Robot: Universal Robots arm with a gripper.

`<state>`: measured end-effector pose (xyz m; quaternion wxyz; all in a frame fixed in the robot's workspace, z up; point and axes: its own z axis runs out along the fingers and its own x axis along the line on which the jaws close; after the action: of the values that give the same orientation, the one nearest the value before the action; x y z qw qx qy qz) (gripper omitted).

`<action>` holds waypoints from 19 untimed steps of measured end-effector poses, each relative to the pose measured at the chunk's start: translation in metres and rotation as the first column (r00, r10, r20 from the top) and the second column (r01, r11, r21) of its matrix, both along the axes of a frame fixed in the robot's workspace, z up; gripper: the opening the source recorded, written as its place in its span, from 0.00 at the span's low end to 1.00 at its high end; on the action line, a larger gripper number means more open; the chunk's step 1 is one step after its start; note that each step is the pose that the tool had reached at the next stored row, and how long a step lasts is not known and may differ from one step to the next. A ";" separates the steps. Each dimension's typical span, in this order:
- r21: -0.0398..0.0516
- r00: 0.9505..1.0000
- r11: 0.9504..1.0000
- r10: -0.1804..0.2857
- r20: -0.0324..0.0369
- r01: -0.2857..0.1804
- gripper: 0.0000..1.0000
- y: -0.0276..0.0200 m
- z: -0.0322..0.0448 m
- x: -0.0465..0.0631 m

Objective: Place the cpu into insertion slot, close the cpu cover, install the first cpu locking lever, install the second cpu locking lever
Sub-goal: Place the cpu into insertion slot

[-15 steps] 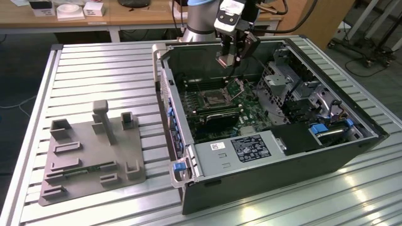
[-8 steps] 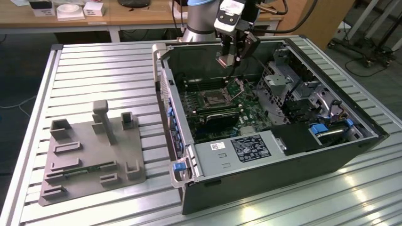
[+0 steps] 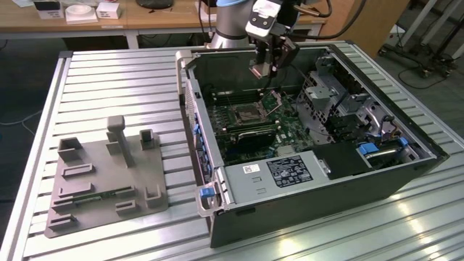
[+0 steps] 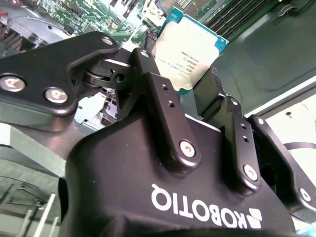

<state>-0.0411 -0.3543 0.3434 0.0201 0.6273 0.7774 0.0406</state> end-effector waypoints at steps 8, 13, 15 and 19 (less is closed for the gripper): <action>0.000 0.998 0.998 -0.068 -0.002 0.068 0.54 0.0000 -0.0025 -0.001; -0.001 0.996 0.996 -0.085 -0.008 0.085 0.54 0.0000 -0.0051 -0.002; -0.001 0.995 0.995 -0.103 -0.013 0.103 0.54 0.0000 -0.0066 -0.002; -0.003 0.989 0.990 -0.144 -0.022 0.144 0.54 0.0000 -0.0099 -0.002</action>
<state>-0.0435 -0.3543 0.3336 0.0146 0.6823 0.7302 0.0318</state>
